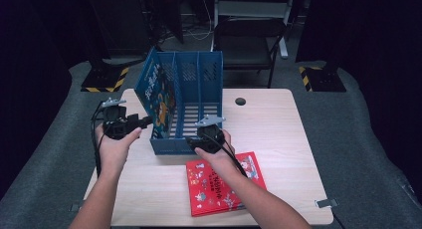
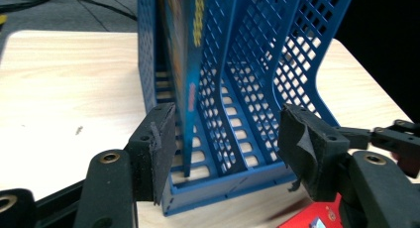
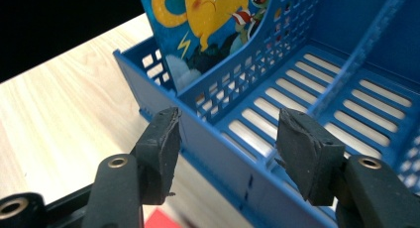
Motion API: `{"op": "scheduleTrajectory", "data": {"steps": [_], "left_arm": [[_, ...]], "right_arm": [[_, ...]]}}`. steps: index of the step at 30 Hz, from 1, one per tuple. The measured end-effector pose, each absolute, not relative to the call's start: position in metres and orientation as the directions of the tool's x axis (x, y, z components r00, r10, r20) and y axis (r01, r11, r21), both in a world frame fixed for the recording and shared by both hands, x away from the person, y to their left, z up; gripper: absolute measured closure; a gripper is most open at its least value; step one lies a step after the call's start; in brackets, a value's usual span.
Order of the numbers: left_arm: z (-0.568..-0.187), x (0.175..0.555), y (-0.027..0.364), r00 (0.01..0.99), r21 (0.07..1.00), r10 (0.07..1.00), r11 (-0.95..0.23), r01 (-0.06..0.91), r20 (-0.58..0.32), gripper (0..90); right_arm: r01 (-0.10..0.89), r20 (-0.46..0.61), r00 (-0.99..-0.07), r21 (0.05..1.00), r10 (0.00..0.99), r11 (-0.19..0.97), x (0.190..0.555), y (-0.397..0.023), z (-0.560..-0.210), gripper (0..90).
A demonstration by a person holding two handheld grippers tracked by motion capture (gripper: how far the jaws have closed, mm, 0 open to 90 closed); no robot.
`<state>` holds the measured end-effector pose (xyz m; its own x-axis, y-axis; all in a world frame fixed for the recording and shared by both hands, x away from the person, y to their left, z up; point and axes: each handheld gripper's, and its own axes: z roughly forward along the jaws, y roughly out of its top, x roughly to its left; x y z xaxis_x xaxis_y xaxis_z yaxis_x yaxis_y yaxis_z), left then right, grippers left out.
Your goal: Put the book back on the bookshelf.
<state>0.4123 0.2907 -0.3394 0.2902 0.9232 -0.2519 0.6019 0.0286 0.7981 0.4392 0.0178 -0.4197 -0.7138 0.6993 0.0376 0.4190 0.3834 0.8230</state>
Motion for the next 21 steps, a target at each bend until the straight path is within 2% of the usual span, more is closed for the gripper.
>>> {"op": "scheduleTrajectory", "data": {"steps": [5, 8, 21], "left_arm": [[-0.356, 0.405, 0.286, 0.309, 0.79, 0.914, 0.02, 0.613, -0.262, 41.2], [-0.364, 0.4, 0.283, 0.329, 0.79, 0.907, 0.007, 0.613, -0.263, 41.2], [-0.389, 0.381, 0.277, 0.386, 0.795, 0.882, -0.022, 0.606, -0.27, 42.1]], "right_arm": [[0.422, 0.036, -0.711, 0.82, 0.702, 0.386, 0.424, 0.0, -0.424, 42.0], [0.46, 0.074, -0.692, 0.812, 0.718, 0.36, 0.417, -0.012, -0.428, 42.0], [0.433, 0.018, -0.682, 0.815, 0.732, 0.384, 0.383, -0.048, -0.44, 42.1]]}}
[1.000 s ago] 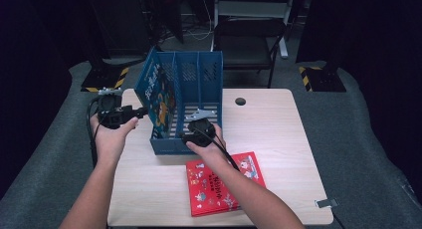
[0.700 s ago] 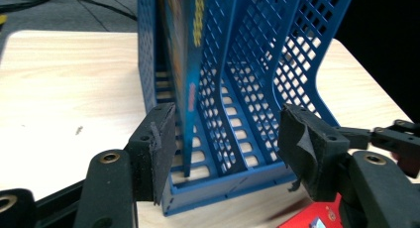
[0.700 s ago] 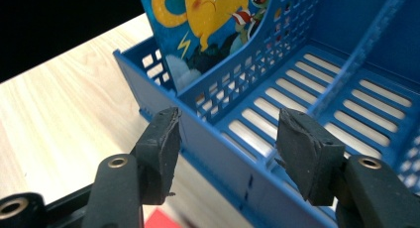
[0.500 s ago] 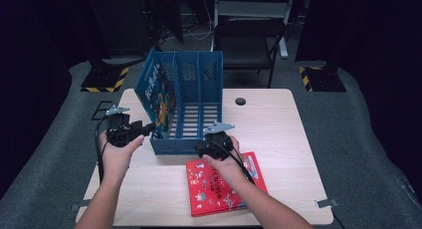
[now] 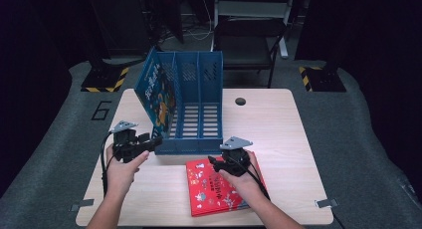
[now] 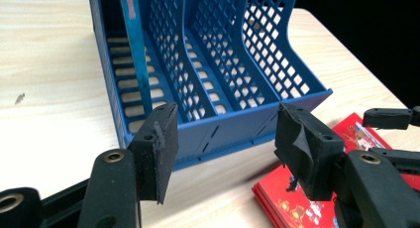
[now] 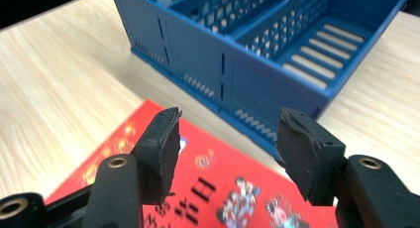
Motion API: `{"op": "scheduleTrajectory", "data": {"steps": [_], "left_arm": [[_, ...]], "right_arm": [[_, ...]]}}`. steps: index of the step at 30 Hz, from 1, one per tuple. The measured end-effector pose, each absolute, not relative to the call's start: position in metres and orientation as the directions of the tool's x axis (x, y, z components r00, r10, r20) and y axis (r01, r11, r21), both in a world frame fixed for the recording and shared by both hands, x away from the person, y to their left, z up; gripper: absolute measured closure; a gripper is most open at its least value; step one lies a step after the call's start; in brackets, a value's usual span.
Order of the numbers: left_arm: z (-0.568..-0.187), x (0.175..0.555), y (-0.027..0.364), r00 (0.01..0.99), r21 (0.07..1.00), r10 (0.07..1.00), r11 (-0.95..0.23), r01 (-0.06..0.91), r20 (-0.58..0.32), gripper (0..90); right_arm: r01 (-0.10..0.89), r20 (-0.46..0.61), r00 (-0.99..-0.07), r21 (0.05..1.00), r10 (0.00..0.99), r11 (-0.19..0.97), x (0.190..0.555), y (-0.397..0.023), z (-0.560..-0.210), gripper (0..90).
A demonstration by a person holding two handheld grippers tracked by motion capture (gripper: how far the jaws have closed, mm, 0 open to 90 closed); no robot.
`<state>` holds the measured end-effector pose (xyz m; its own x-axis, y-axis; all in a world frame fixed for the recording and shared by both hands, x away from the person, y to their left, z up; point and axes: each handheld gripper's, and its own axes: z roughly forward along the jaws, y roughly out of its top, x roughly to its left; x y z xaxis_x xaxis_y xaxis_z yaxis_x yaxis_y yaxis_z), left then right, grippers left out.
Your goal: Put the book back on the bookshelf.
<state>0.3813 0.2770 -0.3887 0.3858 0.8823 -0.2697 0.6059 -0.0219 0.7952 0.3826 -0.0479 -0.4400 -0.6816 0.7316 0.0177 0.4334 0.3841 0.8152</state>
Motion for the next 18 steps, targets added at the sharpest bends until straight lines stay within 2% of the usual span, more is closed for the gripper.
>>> {"op": "scheduleTrajectory", "data": {"steps": [4, 11, 18], "left_arm": [[-0.393, 0.377, 0.275, 0.394, 0.787, 0.882, -0.046, 0.615, -0.257, 42.2], [-0.405, 0.363, 0.268, 0.433, 0.777, 0.854, -0.055, 0.627, -0.288, 41.0], [-0.422, 0.342, 0.26, 0.484, 0.79, 0.826, -0.08, 0.608, -0.288, 41.3]], "right_arm": [[0.439, 0.023, -0.679, 0.814, 0.734, 0.381, 0.378, -0.053, -0.443, 42.1], [0.444, 0.028, -0.679, 0.812, 0.733, 0.38, 0.367, -0.066, -0.445, 42.7], [0.466, 0.052, -0.654, 0.814, 0.755, 0.347, 0.346, -0.098, -0.455, 42.4]]}}
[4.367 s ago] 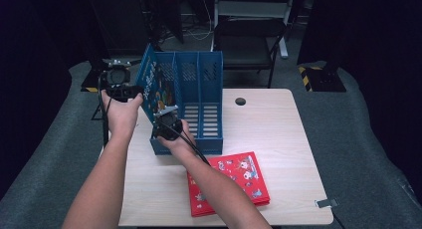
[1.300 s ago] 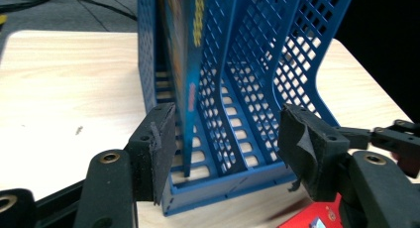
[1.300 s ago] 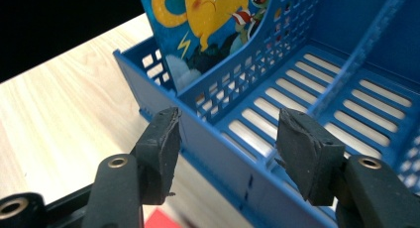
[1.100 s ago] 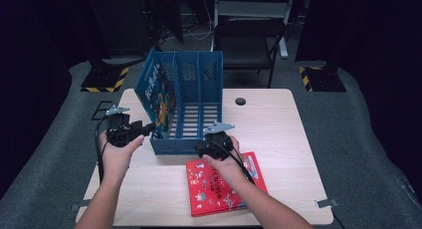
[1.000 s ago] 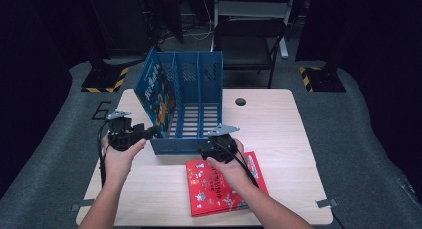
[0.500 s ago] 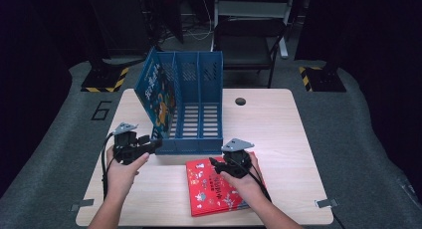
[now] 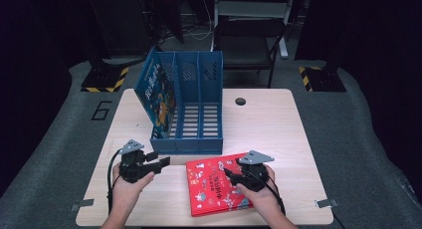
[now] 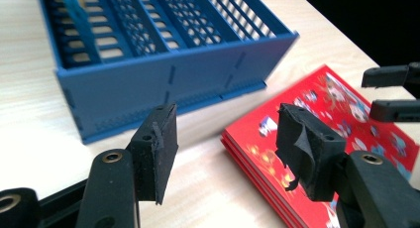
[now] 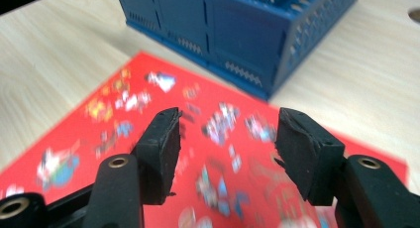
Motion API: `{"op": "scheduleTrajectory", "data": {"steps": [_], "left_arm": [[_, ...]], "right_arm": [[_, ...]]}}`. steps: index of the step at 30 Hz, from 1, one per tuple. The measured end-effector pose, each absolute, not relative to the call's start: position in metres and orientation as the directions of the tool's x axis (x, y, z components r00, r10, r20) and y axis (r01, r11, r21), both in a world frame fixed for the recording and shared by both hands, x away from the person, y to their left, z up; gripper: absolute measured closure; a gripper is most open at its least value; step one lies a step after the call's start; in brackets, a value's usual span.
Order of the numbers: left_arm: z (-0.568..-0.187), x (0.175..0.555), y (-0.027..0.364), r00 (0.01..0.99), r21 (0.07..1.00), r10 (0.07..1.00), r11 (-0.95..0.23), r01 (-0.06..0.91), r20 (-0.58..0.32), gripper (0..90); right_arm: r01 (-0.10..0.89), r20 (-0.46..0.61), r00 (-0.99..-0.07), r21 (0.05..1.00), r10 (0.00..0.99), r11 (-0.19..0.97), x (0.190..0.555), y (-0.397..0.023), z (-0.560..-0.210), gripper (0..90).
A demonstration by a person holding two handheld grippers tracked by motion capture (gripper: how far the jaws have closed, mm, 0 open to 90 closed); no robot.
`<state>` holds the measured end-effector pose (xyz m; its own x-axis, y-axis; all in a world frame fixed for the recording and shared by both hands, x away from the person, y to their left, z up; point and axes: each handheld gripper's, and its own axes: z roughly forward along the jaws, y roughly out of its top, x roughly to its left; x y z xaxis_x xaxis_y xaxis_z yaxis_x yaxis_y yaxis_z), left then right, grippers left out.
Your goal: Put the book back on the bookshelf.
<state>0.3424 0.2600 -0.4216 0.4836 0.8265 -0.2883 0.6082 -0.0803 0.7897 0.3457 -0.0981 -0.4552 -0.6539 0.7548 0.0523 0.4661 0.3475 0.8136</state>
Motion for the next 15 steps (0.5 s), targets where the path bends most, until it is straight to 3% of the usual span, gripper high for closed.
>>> {"op": "scheduleTrajectory", "data": {"steps": [15], "left_arm": [[-0.448, 0.33, 0.245, 0.526, 0.773, 0.808, -0.148, 0.617, -0.265, 43.1]], "right_arm": [[0.489, 0.045, -0.606, 0.809, 0.794, 0.328, 0.328, -0.142, -0.467, 39.3]]}}
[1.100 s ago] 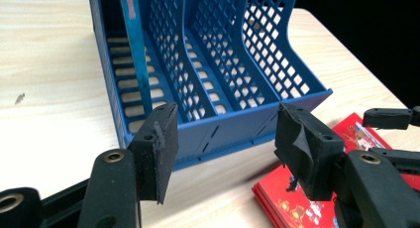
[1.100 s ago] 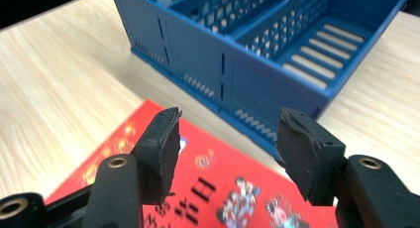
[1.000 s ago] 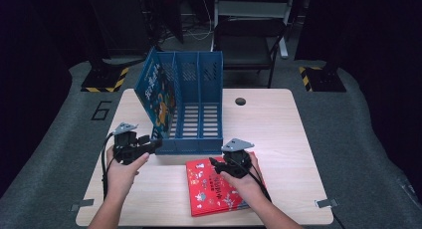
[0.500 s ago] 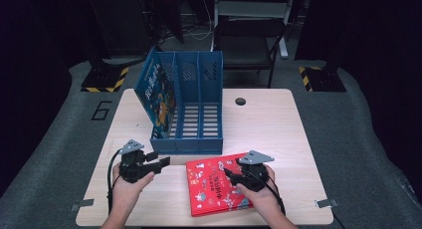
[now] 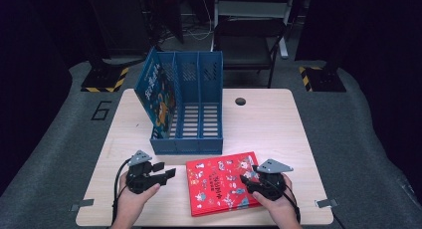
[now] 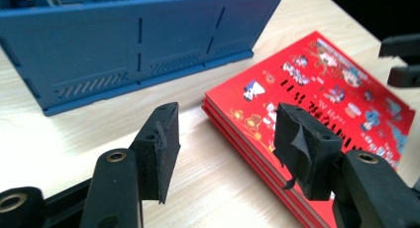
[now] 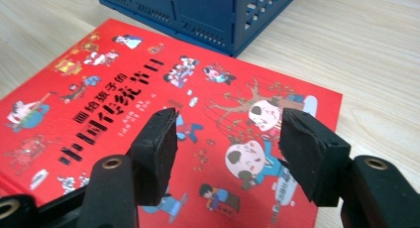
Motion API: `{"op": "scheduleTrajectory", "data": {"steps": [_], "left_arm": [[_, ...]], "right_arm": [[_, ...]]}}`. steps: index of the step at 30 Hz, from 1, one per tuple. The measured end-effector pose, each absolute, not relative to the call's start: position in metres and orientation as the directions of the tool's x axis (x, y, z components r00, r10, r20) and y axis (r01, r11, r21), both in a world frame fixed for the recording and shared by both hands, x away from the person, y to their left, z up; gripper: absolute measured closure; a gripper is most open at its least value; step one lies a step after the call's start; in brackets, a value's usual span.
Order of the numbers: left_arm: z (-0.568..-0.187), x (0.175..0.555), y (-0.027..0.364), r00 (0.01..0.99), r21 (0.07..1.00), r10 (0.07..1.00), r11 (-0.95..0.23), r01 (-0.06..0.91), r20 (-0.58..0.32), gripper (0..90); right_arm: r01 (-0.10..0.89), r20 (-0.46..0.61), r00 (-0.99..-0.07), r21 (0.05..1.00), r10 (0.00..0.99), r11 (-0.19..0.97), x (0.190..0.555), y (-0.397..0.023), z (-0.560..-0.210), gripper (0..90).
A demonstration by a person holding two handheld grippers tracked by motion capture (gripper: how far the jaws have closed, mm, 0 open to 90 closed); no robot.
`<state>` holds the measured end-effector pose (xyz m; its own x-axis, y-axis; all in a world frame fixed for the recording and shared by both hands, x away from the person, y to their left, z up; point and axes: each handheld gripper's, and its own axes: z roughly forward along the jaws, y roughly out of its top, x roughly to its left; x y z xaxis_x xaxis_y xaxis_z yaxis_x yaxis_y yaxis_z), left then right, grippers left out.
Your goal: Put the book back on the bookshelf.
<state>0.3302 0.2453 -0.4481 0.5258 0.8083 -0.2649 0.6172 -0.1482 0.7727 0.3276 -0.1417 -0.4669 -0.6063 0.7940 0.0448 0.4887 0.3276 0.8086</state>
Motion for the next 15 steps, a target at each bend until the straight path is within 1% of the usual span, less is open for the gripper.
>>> {"op": "scheduleTrajectory", "data": {"steps": [2, 4, 8, 11, 15], "left_arm": [[-0.452, 0.33, 0.243, 0.532, 0.77, 0.808, -0.164, 0.617, -0.254, 43.1], [-0.459, 0.329, 0.238, 0.538, 0.76, 0.798, -0.165, 0.628, -0.271, 42.7], [-0.464, 0.329, 0.228, 0.553, 0.746, 0.786, -0.189, 0.639, -0.276, 41.7], [-0.467, 0.327, 0.222, 0.559, 0.738, 0.78, -0.197, 0.645, -0.28, 41.0], [-0.472, 0.324, 0.213, 0.575, 0.731, 0.767, -0.214, 0.648, -0.286, 38.4]], "right_arm": [[0.488, 0.05, -0.61, 0.81, 0.791, 0.325, 0.329, -0.144, -0.469, 38.0], [0.497, 0.06, -0.604, 0.808, 0.795, 0.317, 0.329, -0.146, -0.471, 35.8], [0.499, 0.039, -0.602, 0.799, 0.798, 0.337, 0.326, -0.148, -0.473, 34.7], [0.519, 0.045, -0.594, 0.785, 0.803, 0.339, 0.32, -0.153, -0.476, 33.5], [0.563, 0.089, -0.57, 0.766, 0.817, 0.31, 0.307, -0.165, -0.481, 31.8]]}}
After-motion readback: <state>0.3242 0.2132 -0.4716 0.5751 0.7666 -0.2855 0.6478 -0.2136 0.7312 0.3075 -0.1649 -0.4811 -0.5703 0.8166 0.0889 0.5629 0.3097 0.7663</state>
